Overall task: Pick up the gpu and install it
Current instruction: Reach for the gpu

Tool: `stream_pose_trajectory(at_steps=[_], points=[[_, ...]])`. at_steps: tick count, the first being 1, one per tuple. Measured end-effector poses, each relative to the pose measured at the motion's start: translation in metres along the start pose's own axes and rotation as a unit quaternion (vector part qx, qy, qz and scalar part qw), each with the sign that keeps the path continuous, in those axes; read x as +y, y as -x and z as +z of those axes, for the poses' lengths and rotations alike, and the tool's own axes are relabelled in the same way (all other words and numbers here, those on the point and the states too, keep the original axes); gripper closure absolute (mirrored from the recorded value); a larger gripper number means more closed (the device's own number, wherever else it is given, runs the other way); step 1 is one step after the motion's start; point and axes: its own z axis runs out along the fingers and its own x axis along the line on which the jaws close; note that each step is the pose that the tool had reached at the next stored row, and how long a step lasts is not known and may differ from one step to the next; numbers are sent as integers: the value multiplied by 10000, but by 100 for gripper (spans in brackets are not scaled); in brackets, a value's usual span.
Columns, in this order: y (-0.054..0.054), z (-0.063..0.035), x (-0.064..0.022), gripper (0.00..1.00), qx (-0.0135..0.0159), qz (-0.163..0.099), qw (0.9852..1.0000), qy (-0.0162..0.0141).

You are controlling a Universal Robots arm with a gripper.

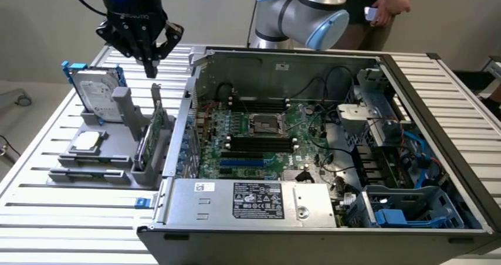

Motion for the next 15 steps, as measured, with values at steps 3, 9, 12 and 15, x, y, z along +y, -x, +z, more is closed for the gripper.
stream_pose_trajectory(at_steps=[3,9,12,15], points=[[-64,33,-2,89,2,-33,10000,-5],[-209,139,-36,89,14,-43,10000,-5],[-238,173,-85,89,29,-55,10000,-5],[-257,188,-117,89,31,-83,10000,-5]])
